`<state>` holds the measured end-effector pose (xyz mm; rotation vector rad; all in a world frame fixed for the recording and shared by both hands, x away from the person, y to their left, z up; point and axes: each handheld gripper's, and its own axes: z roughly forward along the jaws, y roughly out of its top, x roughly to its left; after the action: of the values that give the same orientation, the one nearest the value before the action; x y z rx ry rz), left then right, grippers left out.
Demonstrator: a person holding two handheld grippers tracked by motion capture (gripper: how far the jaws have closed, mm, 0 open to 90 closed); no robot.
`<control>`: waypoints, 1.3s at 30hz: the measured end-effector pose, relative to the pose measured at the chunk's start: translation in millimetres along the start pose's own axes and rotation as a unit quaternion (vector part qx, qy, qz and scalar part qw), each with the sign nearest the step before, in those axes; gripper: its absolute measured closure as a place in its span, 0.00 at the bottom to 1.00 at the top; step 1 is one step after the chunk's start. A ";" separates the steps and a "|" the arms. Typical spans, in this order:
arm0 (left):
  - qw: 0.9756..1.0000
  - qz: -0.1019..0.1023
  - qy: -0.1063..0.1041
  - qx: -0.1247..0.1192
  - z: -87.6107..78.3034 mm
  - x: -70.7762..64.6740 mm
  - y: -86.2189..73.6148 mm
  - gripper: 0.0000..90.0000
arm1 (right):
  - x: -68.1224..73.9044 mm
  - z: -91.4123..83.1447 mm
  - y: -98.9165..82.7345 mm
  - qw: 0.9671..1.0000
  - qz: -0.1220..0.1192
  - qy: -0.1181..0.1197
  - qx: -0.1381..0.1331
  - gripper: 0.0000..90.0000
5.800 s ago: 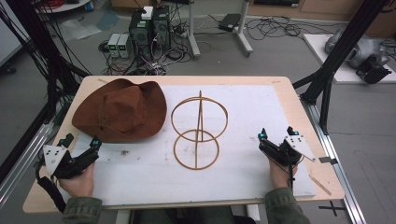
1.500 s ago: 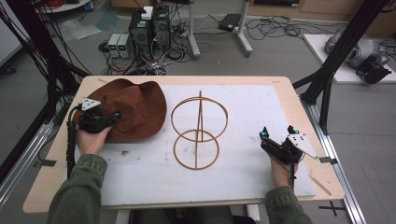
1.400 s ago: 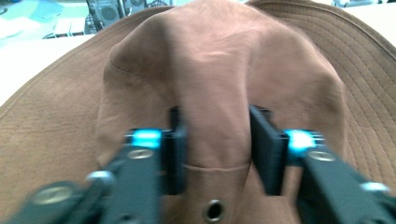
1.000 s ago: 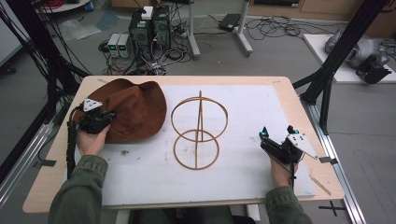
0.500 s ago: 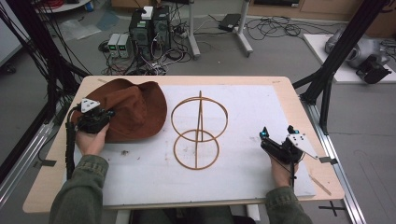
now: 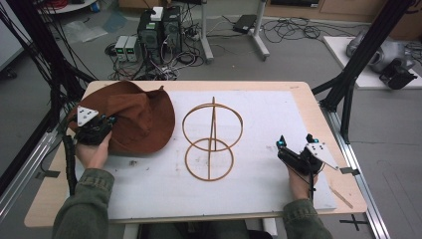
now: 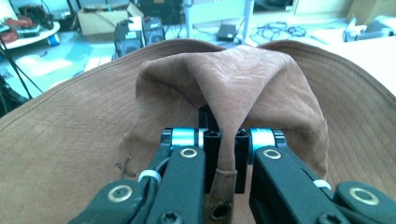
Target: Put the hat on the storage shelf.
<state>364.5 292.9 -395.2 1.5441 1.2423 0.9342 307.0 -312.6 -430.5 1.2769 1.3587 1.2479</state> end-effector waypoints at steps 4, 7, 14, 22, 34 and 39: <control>1.000 -0.008 0.002 -0.019 -6.1 1.7 3.2 0.98 | 0.0 -0.4 0.0 1.000 0.000 0.000 0.000 0.06; 0.999 -0.012 0.008 -0.042 -11.7 3.3 5.8 0.98 | 0.5 -0.4 -0.1 1.000 0.000 0.000 0.002 0.06; 0.996 -0.006 0.019 -0.091 -23.2 -0.1 10.8 0.98 | 1.0 0.9 -0.7 1.000 -0.006 0.002 0.005 0.06; 0.993 -0.032 0.034 -0.110 -30.3 2.9 14.5 0.97 | 0.7 0.7 -0.7 1.000 -0.005 0.005 0.006 0.06; 0.985 -0.009 0.048 -0.168 -48.4 -0.8 26.7 0.97 | 1.5 0.9 -0.8 1.000 -0.006 0.005 0.005 0.06; 0.979 -0.012 0.045 -0.196 -56.4 -5.9 39.4 0.97 | 1.8 0.9 -1.0 1.000 -0.005 0.005 0.006 0.06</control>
<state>321.7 295.0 -341.1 1.1840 1.0574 1.1658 307.6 -310.7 -431.6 1.2716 1.3818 1.2421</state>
